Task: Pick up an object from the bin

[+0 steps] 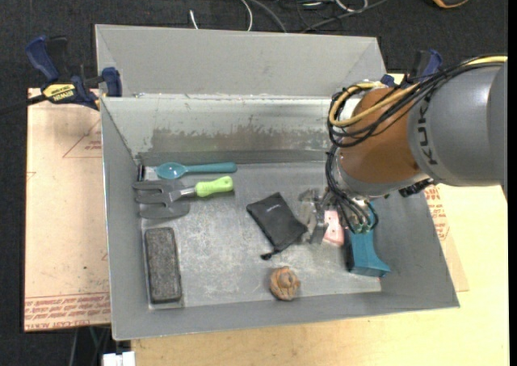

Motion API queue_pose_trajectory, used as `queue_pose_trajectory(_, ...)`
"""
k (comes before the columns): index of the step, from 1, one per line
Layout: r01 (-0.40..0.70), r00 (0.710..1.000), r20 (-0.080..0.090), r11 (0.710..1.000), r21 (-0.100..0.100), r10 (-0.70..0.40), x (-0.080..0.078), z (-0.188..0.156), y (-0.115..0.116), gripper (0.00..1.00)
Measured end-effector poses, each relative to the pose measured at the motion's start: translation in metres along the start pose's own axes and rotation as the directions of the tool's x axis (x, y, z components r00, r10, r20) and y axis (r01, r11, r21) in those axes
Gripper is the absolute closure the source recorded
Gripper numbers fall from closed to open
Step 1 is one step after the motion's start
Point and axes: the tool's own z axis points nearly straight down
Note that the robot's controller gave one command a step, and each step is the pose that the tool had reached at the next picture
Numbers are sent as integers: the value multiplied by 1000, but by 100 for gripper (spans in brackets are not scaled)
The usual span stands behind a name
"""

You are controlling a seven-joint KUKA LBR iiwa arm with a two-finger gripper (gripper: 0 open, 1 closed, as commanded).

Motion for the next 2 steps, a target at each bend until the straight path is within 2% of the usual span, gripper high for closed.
queue_pose_trajectory(1,0,1000,0,1000,0,0,0,0,0,100)
queue_pose_trajectory(2,97,995,-3,995,1,-97,2,-59,2,100)
